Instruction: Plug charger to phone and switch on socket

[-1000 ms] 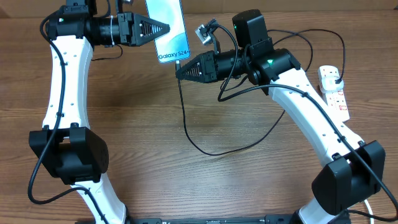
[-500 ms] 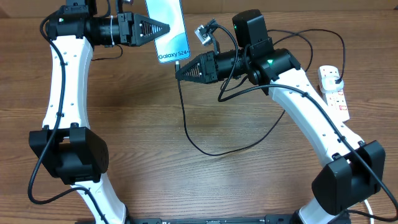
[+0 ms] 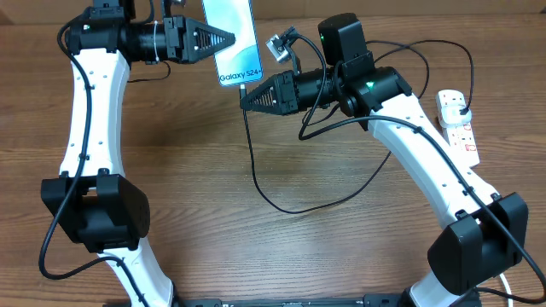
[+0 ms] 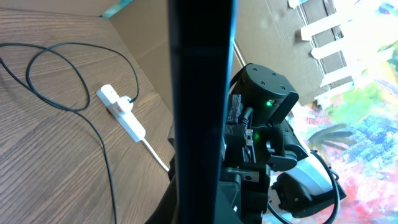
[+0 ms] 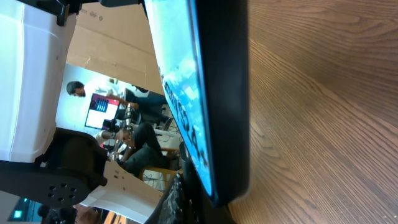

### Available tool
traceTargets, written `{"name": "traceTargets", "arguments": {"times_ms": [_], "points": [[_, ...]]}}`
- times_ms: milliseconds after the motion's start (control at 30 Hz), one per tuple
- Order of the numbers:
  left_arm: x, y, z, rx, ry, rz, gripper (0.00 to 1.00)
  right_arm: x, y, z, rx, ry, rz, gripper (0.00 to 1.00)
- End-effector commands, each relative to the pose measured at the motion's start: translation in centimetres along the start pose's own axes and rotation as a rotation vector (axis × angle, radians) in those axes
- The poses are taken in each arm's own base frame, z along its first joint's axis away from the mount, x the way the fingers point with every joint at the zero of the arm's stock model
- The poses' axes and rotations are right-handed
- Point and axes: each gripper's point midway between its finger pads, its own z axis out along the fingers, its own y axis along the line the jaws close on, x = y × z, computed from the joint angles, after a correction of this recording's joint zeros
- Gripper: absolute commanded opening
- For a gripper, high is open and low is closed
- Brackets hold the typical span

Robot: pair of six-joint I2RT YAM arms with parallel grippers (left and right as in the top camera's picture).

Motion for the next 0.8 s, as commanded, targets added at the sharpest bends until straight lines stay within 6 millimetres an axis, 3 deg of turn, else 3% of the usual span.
{"name": "traceTargets", "arguments": {"times_ms": [0,767], "points": [[-0.04,-1.48,0.27,0.056,0.008,0.007,0.04,-0.23,0.67,0.03,-0.005,-0.004,-0.017,0.04],[0.15,-1.64,0.88,0.064,0.021,0.014,0.04,-0.24,0.65,0.03,-0.004,-0.004,-0.014,0.04]]}}
